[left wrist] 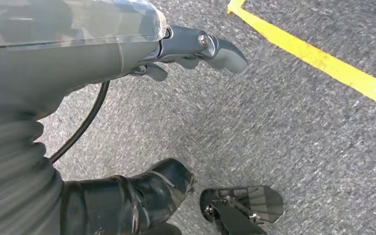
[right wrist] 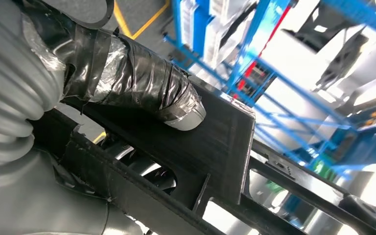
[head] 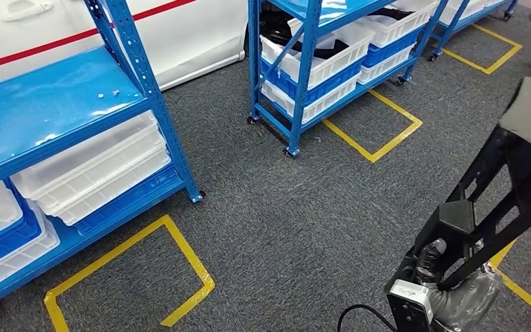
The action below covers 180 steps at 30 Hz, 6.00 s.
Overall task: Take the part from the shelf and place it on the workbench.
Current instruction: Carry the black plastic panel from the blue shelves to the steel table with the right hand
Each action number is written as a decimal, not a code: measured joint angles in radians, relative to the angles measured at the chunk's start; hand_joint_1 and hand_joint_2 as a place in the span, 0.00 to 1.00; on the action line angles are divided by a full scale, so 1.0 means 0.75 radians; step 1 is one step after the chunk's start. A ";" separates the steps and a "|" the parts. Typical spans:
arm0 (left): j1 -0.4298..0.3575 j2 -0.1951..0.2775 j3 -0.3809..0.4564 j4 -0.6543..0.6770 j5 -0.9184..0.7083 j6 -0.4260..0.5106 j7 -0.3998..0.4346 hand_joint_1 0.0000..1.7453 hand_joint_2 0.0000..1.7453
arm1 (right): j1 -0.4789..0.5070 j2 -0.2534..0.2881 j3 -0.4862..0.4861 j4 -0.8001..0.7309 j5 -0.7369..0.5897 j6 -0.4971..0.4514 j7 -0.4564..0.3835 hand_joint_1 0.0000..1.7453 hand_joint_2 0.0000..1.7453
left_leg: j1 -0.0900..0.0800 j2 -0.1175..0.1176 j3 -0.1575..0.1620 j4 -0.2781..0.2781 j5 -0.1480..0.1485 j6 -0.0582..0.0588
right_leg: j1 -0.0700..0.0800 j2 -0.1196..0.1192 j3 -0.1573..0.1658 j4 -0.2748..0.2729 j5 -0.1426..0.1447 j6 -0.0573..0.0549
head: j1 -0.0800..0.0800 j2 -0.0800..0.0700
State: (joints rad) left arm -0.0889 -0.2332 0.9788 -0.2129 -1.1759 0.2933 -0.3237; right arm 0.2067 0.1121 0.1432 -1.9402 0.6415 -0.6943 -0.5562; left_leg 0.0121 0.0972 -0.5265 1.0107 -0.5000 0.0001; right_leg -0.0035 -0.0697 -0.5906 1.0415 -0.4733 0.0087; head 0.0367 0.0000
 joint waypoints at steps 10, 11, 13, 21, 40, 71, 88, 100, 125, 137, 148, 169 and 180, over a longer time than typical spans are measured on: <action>0.007 -0.001 0.013 0.000 0.002 0.000 0.009 0.00 1.00 | 0.075 0.042 -0.078 -0.019 -0.051 -0.002 -0.036 1.00 1.00 | 0.007 -0.124 -0.163 0.366 -0.151 -0.024 | -0.004 0.159 0.017 -0.023 0.018 -0.049 | -0.003 0.000; 0.008 -0.001 0.013 0.000 0.002 0.000 0.009 0.00 1.00 | 0.081 0.045 -0.085 -0.021 -0.057 -0.003 -0.038 1.00 1.00 | 0.008 -0.135 -0.130 0.283 -0.095 -0.019 | -0.004 0.178 0.020 -0.021 0.017 -0.048 | -0.003 0.000; 0.009 0.000 0.015 0.000 0.003 0.000 0.010 0.00 1.00 | 0.088 0.050 -0.094 -0.026 -0.064 -0.003 -0.041 1.00 1.00 | 0.009 -0.191 -0.055 0.098 -0.012 -0.006 | -0.002 0.214 0.018 -0.014 0.014 -0.042 | -0.003 0.000; 0.006 0.001 0.020 0.000 0.014 -0.004 0.004 0.00 1.00 | 0.124 0.058 -0.124 -0.050 -0.066 -0.004 -0.054 1.00 1.00 | 0.008 -0.139 -0.007 -0.018 0.022 0.040 | -0.008 0.132 -0.090 0.172 -0.086 0.015 | 0.002 0.000; 0.010 0.002 0.030 0.000 0.013 -0.009 -0.012 0.00 1.00 | 0.146 0.071 -0.157 -0.070 -0.087 -0.004 -0.067 1.00 1.00 | 0.002 -0.115 -0.124 0.328 -0.197 -0.020 | -0.007 0.111 0.005 -0.023 0.022 -0.052 | 0.000 0.000; 0.010 0.002 0.044 0.000 0.006 -0.034 -0.048 0.00 1.00 | 0.167 0.083 -0.177 -0.085 -0.089 -0.003 -0.079 1.00 1.00 | -0.008 -0.114 -0.134 0.333 -0.190 -0.009 | 0.001 0.113 0.023 -0.042 0.023 -0.063 | 0.000 0.000; 0.012 0.002 0.045 0.000 0.004 -0.031 -0.050 0.00 1.00 | 0.164 0.078 -0.196 -0.083 -0.086 -0.003 -0.060 1.00 1.00 | -0.003 -0.074 -0.013 0.004 0.002 0.048 | -0.011 0.101 -0.179 0.361 -0.146 0.016 | 0.002 0.000; 0.005 0.001 0.045 0.000 0.002 -0.032 -0.047 0.00 1.00 | 0.160 0.076 -0.196 -0.082 -0.086 -0.004 -0.055 1.00 1.00 | -0.005 -0.100 -0.061 0.193 -0.139 -0.005 | 0.004 0.082 0.024 -0.034 0.011 -0.069 | 0.000 0.000; 0.014 -0.002 0.045 0.000 -0.001 -0.042 -0.051 0.00 1.00 | 0.196 0.076 -0.225 -0.089 -0.088 -0.004 -0.062 1.00 1.00 | -0.012 0.014 0.024 -0.016 -0.014 0.017 | 0.009 0.002 0.004 -0.013 0.004 -0.011 | 0.006 0.000; 0.018 -0.005 0.045 0.000 -0.001 -0.042 -0.056 0.00 1.00 | 0.207 0.079 -0.234 -0.097 -0.089 -0.003 -0.064 1.00 1.00 | 0.001 -0.168 -0.085 0.163 -0.038 0.001 | -0.002 0.205 0.022 -0.013 -0.001 -0.057 | 0.005 0.000; 0.019 -0.010 0.044 0.000 -0.008 -0.051 -0.079 0.00 1.00 | 0.214 0.079 -0.238 -0.100 -0.088 -0.004 -0.063 1.00 1.00 | 0.002 -0.105 -0.018 -0.007 0.015 0.050 | -0.011 0.109 -0.166 0.326 -0.157 0.019 | 0.009 0.000; 0.018 -0.008 0.042 0.000 -0.011 -0.076 -0.112 0.00 1.00 | 0.207 0.077 -0.242 -0.094 -0.078 -0.002 -0.054 1.00 1.00 | 0.003 -0.195 -0.050 0.058 0.008 0.000 | -0.002 0.216 0.016 -0.014 0.003 -0.045 | 0.005 0.000; 0.018 -0.008 0.042 0.000 -0.010 -0.104 -0.127 0.00 1.00 | 0.202 0.057 -0.242 -0.085 -0.071 -0.003 -0.053 1.00 1.00 | 0.004 -0.075 -0.013 -0.015 0.019 0.051 | -0.019 0.100 -0.182 0.348 -0.146 0.025 | 0.016 0.000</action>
State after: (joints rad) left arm -0.0752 -0.2391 1.0101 -0.2129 -1.1831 0.2151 -0.4190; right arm 0.3579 0.1548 -0.0385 -2.0043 0.5879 -0.6968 -0.5958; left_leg 0.0149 0.0412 -0.5361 0.9995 -0.4860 0.0382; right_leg -0.0181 0.0050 -0.7271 1.3027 -0.5831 0.0273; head 0.0486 0.0000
